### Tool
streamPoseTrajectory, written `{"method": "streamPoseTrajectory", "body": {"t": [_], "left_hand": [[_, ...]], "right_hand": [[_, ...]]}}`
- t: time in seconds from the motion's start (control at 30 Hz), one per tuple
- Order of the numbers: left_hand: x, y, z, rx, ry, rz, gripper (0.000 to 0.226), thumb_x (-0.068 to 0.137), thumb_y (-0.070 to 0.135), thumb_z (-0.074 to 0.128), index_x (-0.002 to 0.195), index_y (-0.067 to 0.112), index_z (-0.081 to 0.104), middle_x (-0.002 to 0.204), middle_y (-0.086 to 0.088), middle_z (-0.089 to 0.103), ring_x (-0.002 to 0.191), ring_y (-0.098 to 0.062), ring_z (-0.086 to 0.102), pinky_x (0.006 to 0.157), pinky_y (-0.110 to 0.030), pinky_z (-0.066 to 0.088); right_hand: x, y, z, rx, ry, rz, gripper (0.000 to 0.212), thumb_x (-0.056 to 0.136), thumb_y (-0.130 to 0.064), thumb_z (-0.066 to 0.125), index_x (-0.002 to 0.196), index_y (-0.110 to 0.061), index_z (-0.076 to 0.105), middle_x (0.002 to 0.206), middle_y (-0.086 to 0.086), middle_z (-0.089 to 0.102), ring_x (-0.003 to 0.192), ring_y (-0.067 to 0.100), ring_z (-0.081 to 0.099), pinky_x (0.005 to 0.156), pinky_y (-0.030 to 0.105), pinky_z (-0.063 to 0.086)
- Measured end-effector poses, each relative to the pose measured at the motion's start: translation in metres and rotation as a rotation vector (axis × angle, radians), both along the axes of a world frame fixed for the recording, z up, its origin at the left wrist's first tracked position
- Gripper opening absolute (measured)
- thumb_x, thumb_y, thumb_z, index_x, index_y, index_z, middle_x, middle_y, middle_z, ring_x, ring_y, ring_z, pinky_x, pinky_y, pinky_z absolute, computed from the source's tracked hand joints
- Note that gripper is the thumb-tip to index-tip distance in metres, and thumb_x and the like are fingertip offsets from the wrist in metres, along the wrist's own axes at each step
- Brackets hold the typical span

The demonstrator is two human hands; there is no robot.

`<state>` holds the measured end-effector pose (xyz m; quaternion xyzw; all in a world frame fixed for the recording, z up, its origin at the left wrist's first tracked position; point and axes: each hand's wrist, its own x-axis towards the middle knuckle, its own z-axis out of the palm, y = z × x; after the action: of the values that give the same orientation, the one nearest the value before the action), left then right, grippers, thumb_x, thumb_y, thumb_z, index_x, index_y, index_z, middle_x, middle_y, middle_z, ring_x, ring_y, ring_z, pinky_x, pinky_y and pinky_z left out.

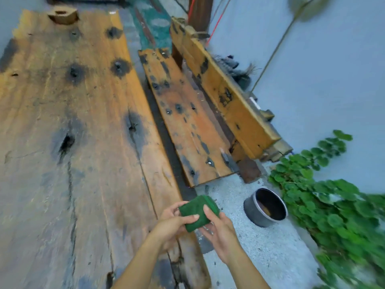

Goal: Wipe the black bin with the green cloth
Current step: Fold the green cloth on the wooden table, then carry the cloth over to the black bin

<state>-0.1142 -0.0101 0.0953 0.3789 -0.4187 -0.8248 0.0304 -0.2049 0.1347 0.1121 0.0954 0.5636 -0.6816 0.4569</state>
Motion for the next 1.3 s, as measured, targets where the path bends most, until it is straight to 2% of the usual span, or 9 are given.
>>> {"method": "streamPoseTrajectory", "body": {"t": [0.13, 0.27, 0.43, 0.63, 0.77, 0.9, 1.0, 1.13, 1.3], "left_hand": [[-0.049, 0.051, 0.03, -0.086, 0.067, -0.27, 0.056, 0.077, -0.012, 0.082, 0.126, 0.008, 0.064, 0.111, -0.021, 0.078, 0.096, -0.032, 0.075, 0.08, -0.039, 0.062], [-0.095, 0.109, 0.05, -0.067, 0.111, -0.316, 0.053, 0.082, -0.002, 0.083, 0.129, 0.013, 0.064, 0.111, -0.022, 0.078, 0.1, -0.034, 0.076, 0.079, -0.034, 0.061], [-0.147, 0.187, 0.064, -0.022, 0.166, -0.404, 0.059, 0.08, 0.004, 0.084, 0.133, 0.018, 0.064, 0.111, -0.025, 0.077, 0.099, -0.034, 0.077, 0.078, -0.034, 0.061], [-0.195, 0.263, 0.065, -0.009, 0.194, -0.569, 0.058, 0.078, 0.009, 0.086, 0.131, 0.021, 0.067, 0.114, -0.026, 0.076, 0.103, -0.035, 0.075, 0.081, -0.033, 0.059], [-0.222, 0.291, 0.051, -0.106, 0.134, -0.615, 0.06, 0.074, 0.011, 0.089, 0.129, 0.018, 0.067, 0.112, -0.019, 0.079, 0.105, -0.031, 0.076, 0.078, -0.028, 0.059], [-0.238, 0.301, 0.025, -0.13, 0.085, -0.651, 0.045, 0.084, 0.002, 0.082, 0.125, 0.014, 0.069, 0.11, -0.017, 0.08, 0.102, -0.028, 0.077, 0.08, -0.031, 0.06], [-0.255, 0.304, 0.003, -0.154, 0.043, -0.681, 0.044, 0.085, -0.001, 0.08, 0.125, 0.011, 0.067, 0.109, -0.019, 0.079, 0.1, -0.031, 0.076, 0.092, -0.043, 0.059], [-0.287, 0.308, -0.033, -0.173, 0.014, -0.756, 0.046, 0.083, -0.005, 0.081, 0.124, 0.009, 0.067, 0.105, -0.022, 0.079, 0.094, -0.031, 0.076, 0.084, -0.036, 0.062], [-0.327, 0.311, -0.095, -0.204, -0.012, -0.805, 0.047, 0.08, -0.003, 0.085, 0.122, 0.008, 0.069, 0.104, -0.023, 0.079, 0.092, -0.034, 0.074, 0.092, -0.05, 0.06]], "right_hand": [[-0.029, 0.074, 0.021, -0.093, -0.08, -0.056, 0.049, 0.083, -0.022, 0.086, 0.126, -0.004, 0.071, 0.13, 0.023, 0.069, 0.121, 0.034, 0.067, 0.091, 0.04, 0.06], [-0.058, 0.142, 0.032, -0.182, -0.104, -0.082, 0.054, 0.082, -0.02, 0.087, 0.13, -0.005, 0.069, 0.136, 0.023, 0.065, 0.126, 0.032, 0.065, 0.093, 0.036, 0.058], [-0.094, 0.228, 0.036, -0.17, -0.141, -0.056, 0.059, 0.063, -0.019, 0.098, 0.118, -0.013, 0.077, 0.127, 0.019, 0.072, 0.11, 0.026, 0.074, 0.086, 0.036, 0.06], [-0.117, 0.307, 0.025, -0.265, -0.24, -0.254, 0.061, 0.042, -0.009, 0.103, 0.099, -0.007, 0.083, 0.112, 0.022, 0.076, 0.092, 0.029, 0.078, 0.076, 0.04, 0.064], [-0.128, 0.327, 0.012, -0.377, -0.202, -0.394, 0.058, 0.052, -0.004, 0.099, 0.107, -0.005, 0.081, 0.12, 0.023, 0.074, 0.102, 0.032, 0.076, 0.085, 0.04, 0.063], [-0.136, 0.335, -0.007, -0.405, -0.177, -0.441, 0.044, 0.077, 0.001, 0.079, 0.12, 0.0, 0.074, 0.13, 0.027, 0.068, 0.114, 0.036, 0.071, 0.092, 0.042, 0.061], [-0.144, 0.34, -0.028, -0.359, -0.185, -0.475, 0.043, 0.081, 0.003, 0.078, 0.123, -0.001, 0.072, 0.131, 0.028, 0.067, 0.117, 0.038, 0.069, 0.093, 0.043, 0.061], [-0.163, 0.349, -0.063, -0.281, -0.21, -0.537, 0.049, 0.08, 0.005, 0.08, 0.127, 0.001, 0.069, 0.131, 0.029, 0.066, 0.122, 0.043, 0.065, 0.093, 0.042, 0.061], [-0.195, 0.355, -0.122, -0.209, -0.252, -0.585, 0.055, 0.077, 0.002, 0.084, 0.13, -0.002, 0.067, 0.131, 0.027, 0.067, 0.121, 0.043, 0.065, 0.091, 0.044, 0.061]]}}
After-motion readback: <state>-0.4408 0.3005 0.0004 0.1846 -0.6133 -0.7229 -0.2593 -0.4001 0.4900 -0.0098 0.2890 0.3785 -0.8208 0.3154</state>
